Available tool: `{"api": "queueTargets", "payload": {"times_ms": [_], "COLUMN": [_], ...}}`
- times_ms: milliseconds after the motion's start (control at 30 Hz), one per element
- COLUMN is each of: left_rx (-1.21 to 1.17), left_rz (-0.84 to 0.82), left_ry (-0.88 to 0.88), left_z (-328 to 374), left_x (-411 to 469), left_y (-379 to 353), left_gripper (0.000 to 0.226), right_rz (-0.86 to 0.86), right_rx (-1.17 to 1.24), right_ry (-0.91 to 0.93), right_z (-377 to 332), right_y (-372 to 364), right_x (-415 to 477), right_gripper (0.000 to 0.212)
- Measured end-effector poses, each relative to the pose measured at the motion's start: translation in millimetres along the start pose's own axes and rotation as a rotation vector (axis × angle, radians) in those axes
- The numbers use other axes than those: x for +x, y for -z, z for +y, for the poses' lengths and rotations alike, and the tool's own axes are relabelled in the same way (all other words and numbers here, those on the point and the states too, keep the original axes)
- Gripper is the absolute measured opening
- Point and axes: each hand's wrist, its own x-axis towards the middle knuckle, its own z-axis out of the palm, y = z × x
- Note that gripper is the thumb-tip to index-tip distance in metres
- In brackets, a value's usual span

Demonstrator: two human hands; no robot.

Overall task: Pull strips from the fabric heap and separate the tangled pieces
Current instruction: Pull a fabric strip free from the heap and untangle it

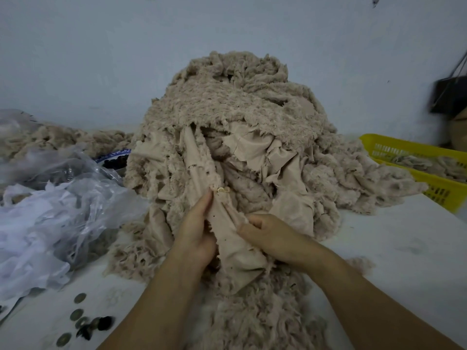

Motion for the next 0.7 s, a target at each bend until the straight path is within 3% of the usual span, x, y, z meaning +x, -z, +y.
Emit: {"api": "queueTargets", "payload": {"times_ms": [133,233,367,433,533,700], "left_rx": [0.132,0.465,0.66,0.557,0.245,0.001], "left_rz": [-0.037,-0.061,-0.019,-0.051,-0.065,0.092], "left_ry": [-0.098,-0.218,-0.25,-0.2,-0.074,-0.049], "left_z": [-2,-16,-25,-26,-22,-6], "left_x": [-4,-9,-8,-7,-4,5], "left_y": [-2,-7,-8,-8,-10,-5], "left_gripper": [0.034,0.036,0.031,0.03,0.027,0.024], "right_rz": [0.094,0.165,0.319,0.348,0.302,0.144], "right_rx": [0.178,0.282,0.228,0.24,0.072,-0.158], "right_ry": [-0.027,-0.04,-0.068,-0.067,-0.013,0.1], "right_z": [-1,-1,1,-2,-6,-8], "right_y": [5,3,-1,1,-5,-18], "right_x": [-2,1,7,8,6,3], "right_gripper": [0.034,0.073,0.047,0.047,0.052,0.051]}}
